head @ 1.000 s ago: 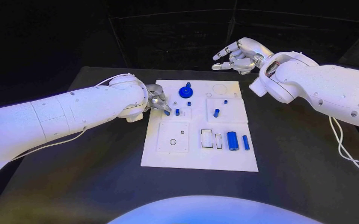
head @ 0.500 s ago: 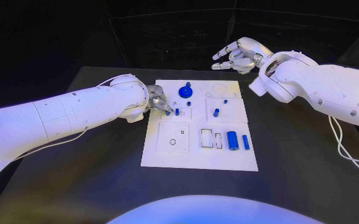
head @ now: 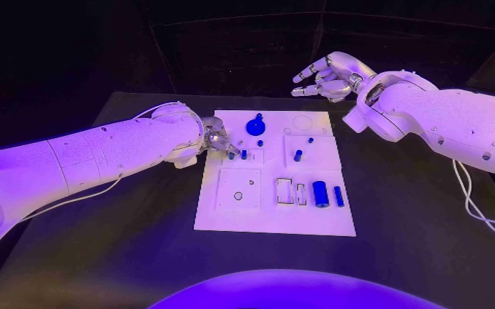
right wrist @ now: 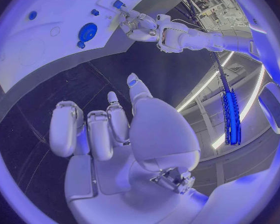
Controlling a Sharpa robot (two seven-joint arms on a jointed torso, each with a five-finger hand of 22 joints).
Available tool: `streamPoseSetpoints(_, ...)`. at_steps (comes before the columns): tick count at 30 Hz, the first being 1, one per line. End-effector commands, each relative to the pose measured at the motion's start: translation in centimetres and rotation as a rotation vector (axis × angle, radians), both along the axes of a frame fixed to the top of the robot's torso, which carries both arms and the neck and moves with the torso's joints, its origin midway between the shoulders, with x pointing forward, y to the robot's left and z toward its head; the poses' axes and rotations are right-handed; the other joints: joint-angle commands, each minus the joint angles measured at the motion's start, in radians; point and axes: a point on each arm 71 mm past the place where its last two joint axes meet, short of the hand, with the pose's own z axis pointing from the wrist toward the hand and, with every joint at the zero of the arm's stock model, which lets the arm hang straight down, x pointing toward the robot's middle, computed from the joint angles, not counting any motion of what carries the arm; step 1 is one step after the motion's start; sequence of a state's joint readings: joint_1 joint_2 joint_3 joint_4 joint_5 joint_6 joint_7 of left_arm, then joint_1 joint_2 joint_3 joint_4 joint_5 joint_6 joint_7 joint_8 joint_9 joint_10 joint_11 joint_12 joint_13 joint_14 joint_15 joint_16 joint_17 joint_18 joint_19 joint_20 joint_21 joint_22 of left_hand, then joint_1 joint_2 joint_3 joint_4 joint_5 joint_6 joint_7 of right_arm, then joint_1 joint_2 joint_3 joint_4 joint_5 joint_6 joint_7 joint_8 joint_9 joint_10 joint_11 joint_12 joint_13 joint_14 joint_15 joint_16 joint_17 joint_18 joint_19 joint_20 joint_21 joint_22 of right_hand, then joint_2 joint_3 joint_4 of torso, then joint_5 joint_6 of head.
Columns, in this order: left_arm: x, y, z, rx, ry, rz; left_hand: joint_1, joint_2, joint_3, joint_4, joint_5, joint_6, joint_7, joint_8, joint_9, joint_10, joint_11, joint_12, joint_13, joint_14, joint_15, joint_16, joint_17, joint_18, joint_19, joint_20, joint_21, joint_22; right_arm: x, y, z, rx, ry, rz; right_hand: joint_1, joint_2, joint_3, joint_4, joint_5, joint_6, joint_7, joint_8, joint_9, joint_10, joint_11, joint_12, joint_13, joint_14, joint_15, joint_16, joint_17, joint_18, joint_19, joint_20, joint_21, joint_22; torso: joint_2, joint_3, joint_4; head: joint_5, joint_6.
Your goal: Assemble the parts on the task board
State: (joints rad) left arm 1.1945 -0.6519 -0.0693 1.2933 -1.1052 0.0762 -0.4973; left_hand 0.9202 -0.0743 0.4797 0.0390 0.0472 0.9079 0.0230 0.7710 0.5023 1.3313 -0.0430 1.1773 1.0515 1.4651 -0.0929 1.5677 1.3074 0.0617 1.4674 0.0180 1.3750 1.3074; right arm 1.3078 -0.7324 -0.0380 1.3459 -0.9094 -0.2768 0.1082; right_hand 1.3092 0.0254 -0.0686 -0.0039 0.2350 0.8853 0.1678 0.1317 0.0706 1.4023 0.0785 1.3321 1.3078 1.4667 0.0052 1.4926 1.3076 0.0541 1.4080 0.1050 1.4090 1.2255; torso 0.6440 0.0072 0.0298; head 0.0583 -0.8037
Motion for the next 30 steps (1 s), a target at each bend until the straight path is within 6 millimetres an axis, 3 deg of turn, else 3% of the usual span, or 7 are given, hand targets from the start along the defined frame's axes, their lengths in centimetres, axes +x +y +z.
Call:
streamPoseSetpoints(1,0.0,0.0,0.0,0.006,0.0,0.003,-0.018,-0.004,-0.015,0.005,0.001,0.002,0.003,0.007,0.002,0.003,0.001,0.005,0.001,0.106,-0.006,0.003,0.263,-0.005,0.014,-0.007,0.003,0.026,0.0,0.1,0.1,0.0,-0.003,0.01,-0.002,0.011,-0.006,-0.003,0.001,0.0,-0.002,0.004,-0.002,-0.007,-0.001,-0.006,0.035,0.066,-0.006,-0.005,0.089,0.017,-0.01,0.0,-0.005,-0.002,0.0,-0.0003,0.0003,-0.001,0.0)
streamPoseSetpoints(7,0.1,0.0,0.2,-0.025,-0.016,0.022,-0.075,-0.043,-0.124,0.055,0.001,0.003,0.002,0.011,0.003,0.003,0.0,0.006,0.0,0.106,-0.007,0.003,0.263,-0.005,0.014,-0.007,0.002,0.027,0.0,0.1,0.1,-0.001,-0.003,0.01,-0.003,0.011,-0.007,-0.002,0.0,0.0,-0.002,0.005,-0.002,-0.007,-0.001,-0.006,0.035,0.066,-0.006,-0.005,0.09,0.017,-0.01,0.0,-0.006,-0.003,0.0,-0.0008,0.0007,-0.002,0.001)
streamPoseSetpoints(12,0.3,0.4,0.6,-0.119,-0.07,0.079,-0.085,-0.035,-0.202,0.1,0.001,-0.013,0.004,0.003,0.001,-0.02,0.003,-0.021,-0.034,0.106,-0.007,0.003,0.263,0.0,0.007,-0.009,-0.016,0.008,0.0,0.0,0.0,-0.001,-0.001,0.01,-0.003,0.011,-0.007,-0.002,0.0,0.0,-0.002,0.005,-0.002,-0.007,-0.001,-0.006,0.035,0.066,-0.006,-0.005,0.09,0.017,-0.01,0.0,-0.006,-0.003,0.0,-0.0001,0.0007,-0.004,0.002)
streamPoseSetpoints(17,0.7,0.7,1.2,-0.278,-0.127,0.133,-0.035,-0.001,-0.268,0.143,0.0,-0.107,0.046,-0.058,-0.031,-0.219,0.038,-0.26,-0.306,0.103,0.022,-0.002,0.255,0.018,-0.033,0.01,-0.098,-0.081,0.1,0.0,0.0,-0.003,0.003,0.008,-0.005,0.011,-0.008,-0.001,0.001,0.0,-0.002,0.005,-0.002,-0.007,-0.001,-0.007,0.035,0.066,-0.006,-0.005,0.09,0.017,-0.01,0.0,-0.006,-0.003,-0.001,-0.0005,0.0013,-0.008,0.004)
streamPoseSetpoints(20,0.8,0.8,1.5,-0.353,-0.152,0.144,0.013,0.009,-0.302,0.152,0.003,-0.145,0.071,-0.09,-0.056,-0.274,0.063,-0.302,-0.344,0.088,0.041,-0.033,0.208,0.032,-0.065,0.029,-0.162,-0.147,0.1,-0.1,-0.1,-0.005,0.006,0.007,-0.005,0.011,-0.008,-0.001,0.001,0.0,-0.002,0.005,-0.002,-0.007,-0.001,-0.007,0.035,0.066,-0.006,-0.005,0.09,0.017,-0.01,0.0,-0.006,-0.003,0.0,-0.0001,0.0018,-0.009,0.004)
streamPoseSetpoints(26,1.0,0.5,1.9,-0.425,-0.176,0.112,0.144,0.028,-0.346,0.128,0.002,-0.183,0.106,-0.135,-0.106,-0.361,0.096,-0.359,-0.398,0.015,0.072,-0.166,0.031,0.077,-0.167,0.061,-0.371,-0.356,0.1,-0.1,-0.1,-0.007,0.009,0.006,-0.005,0.011,-0.008,-0.001,0.001,0.0,-0.002,0.005,-0.002,-0.007,-0.001,-0.007,0.035,0.066,-0.006,-0.005,0.09,0.017,-0.01,0.0,-0.006,-0.003,0.0,0.0004,0.0,-0.01,0.007)
streamPoseSetpoints(30,1.1,-0.7,2.4,-0.463,-0.232,0.024,0.325,0.067,-0.27,0.034,0.004,-0.212,0.125,-0.166,-0.139,-0.454,0.115,-0.445,-0.465,-0.128,0.087,-0.391,-0.229,0.119,-0.298,0.077,-0.617,-0.584,0.1,-0.1,-0.2,-0.007,0.01,0.005,-0.005,0.011,-0.008,-0.001,0.001,0.0,-0.002,0.005,-0.002,-0.007,-0.001,-0.007,0.035,0.066,-0.006,-0.005,0.09,0.017,-0.01,0.0,-0.006,-0.003,0.0,0.0001,0.0008,-0.013,0.008)
